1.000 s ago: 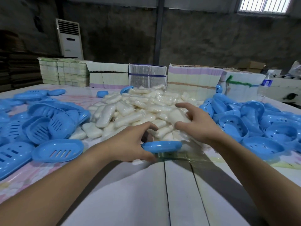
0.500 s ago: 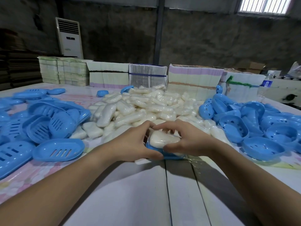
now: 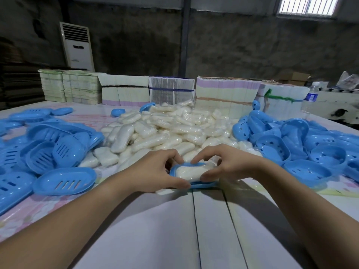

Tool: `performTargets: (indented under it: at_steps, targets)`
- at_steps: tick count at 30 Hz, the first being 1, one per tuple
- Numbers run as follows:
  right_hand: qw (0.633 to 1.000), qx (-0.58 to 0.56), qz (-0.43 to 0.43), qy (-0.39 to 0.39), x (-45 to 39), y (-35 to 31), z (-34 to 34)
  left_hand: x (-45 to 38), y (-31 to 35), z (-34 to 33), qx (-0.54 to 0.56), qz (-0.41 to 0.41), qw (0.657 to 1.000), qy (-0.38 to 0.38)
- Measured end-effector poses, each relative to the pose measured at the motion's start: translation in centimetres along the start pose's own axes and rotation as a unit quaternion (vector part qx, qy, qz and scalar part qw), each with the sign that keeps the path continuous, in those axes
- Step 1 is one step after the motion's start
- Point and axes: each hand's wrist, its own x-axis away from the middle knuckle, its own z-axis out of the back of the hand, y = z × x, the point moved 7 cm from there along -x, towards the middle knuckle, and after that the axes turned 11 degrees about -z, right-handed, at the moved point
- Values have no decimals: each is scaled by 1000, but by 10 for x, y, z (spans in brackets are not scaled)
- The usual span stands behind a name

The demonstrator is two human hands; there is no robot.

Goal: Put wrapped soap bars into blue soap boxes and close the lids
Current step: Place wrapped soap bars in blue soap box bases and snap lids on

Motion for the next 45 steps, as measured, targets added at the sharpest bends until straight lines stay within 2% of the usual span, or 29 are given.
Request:
performTargets:
  at_steps: [6,10,15,29,32,34,37,41,45]
  targets:
    - [999,-26,-3,38,-7,2,-5,0,-4,0,1,8,1000,14]
    - [1000,-7,-5,19,-6,1,-5,0,-3,1,-8,1,1000,13]
    - [998,26,-55,30,7,17,20,0,-4,4,-34,-7,999,11]
    - [996,41,-65,52,5,16,14,-1,-8,2,-39,-28,998,27]
    - [996,6,-57,74,11,14,26,-2,-6,-2,-54,-44,997,36]
    - [982,17,-77,170,13,21,46,-4,-5,-5,-82,-53,995,31]
    - [918,111,-192,329,20,45,79,-6,-7,-7,-114,-49,992,14]
    - [864,196,-305,350,29,89,90,-6,-8,-10,-121,-61,991,1]
    - [845,190,-357,349,39,127,84,-7,-7,-10,-126,-71,989,4]
